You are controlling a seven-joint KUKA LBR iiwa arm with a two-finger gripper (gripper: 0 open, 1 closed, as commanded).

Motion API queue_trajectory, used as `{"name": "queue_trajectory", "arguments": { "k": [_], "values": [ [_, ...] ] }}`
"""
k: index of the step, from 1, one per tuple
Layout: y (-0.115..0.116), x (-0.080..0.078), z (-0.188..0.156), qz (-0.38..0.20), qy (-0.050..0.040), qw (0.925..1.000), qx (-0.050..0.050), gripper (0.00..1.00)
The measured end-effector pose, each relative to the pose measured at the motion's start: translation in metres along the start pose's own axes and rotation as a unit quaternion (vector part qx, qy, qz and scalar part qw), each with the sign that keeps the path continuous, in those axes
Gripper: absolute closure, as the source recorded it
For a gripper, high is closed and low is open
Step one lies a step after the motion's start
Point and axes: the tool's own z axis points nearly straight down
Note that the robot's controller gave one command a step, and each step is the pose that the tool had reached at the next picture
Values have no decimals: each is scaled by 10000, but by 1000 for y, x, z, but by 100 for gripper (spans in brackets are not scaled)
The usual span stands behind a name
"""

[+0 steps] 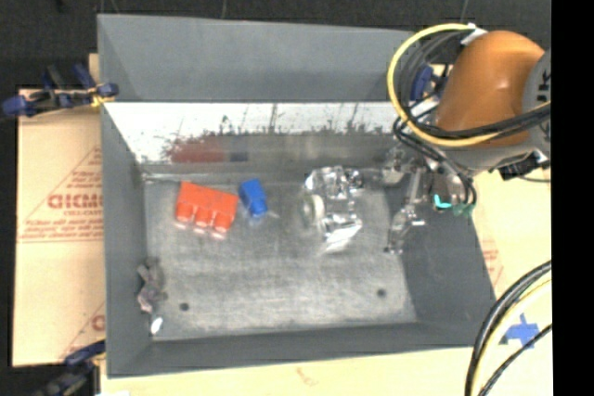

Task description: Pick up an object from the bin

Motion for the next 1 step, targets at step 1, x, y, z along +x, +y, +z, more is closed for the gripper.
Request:
{"name": "queue_trajectory", "arguments": {
  "k": [1],
  "values": [
    [47,-37,31,741,-45,9972,-17,0]
  ]
}}
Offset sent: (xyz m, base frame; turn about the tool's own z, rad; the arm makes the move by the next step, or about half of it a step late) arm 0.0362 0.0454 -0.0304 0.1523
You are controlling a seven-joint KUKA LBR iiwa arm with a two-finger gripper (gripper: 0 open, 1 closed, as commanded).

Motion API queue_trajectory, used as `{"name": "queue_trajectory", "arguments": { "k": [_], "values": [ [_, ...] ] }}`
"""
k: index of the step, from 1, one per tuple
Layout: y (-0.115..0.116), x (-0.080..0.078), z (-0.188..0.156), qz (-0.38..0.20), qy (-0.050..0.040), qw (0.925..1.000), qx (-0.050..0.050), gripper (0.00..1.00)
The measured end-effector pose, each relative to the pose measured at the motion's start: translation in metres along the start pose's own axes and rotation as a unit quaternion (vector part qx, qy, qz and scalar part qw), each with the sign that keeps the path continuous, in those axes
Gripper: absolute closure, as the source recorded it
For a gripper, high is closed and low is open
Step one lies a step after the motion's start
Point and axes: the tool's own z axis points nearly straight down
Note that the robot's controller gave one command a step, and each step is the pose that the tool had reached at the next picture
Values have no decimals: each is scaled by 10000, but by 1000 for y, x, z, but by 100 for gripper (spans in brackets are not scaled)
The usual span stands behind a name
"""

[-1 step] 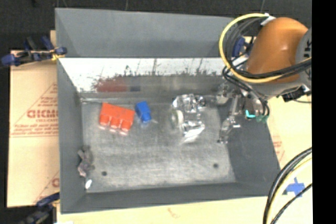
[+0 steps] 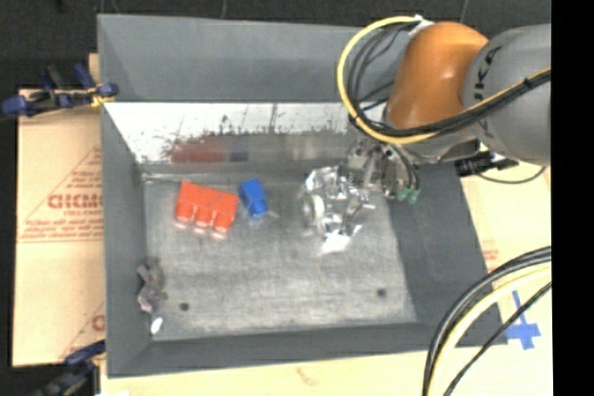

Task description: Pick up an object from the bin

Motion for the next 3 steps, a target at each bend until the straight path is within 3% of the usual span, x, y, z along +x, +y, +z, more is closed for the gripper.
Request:
{"name": "queue_trajectory", "arguments": {
  "k": [1,2,3],
  "values": [
    [30,-25,35,1474,-99,9890,-13,0],
    [24,-28,66,1719,-116,9850,-36,0],
    [21,-26,69,1712,-88,9852,-5,100]
  ]
}}
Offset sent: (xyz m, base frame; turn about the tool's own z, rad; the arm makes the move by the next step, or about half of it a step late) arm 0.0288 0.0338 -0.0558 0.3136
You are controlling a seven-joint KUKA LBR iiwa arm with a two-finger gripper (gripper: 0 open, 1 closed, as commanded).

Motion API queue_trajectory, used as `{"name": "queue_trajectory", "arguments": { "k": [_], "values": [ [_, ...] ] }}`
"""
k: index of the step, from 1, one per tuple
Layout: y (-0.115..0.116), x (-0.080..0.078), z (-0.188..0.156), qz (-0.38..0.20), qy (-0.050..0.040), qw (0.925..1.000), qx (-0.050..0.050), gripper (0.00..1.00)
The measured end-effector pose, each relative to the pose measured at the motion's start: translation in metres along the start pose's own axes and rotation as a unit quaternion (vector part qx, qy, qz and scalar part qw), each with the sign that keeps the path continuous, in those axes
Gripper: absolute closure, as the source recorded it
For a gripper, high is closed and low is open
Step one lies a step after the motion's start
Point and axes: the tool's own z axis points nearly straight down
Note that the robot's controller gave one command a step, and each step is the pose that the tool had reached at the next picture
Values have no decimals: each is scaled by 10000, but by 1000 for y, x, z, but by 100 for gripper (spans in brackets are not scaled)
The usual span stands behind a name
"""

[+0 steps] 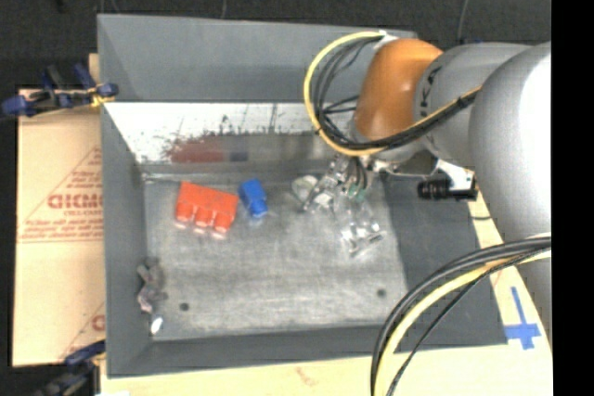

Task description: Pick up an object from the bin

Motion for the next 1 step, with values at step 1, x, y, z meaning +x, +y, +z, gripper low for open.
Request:
{"name": "queue_trajectory", "arguments": {
  "k": [1],
  "values": [
    [15,12,-138,-46,54,10000,13,100]
  ]
}}
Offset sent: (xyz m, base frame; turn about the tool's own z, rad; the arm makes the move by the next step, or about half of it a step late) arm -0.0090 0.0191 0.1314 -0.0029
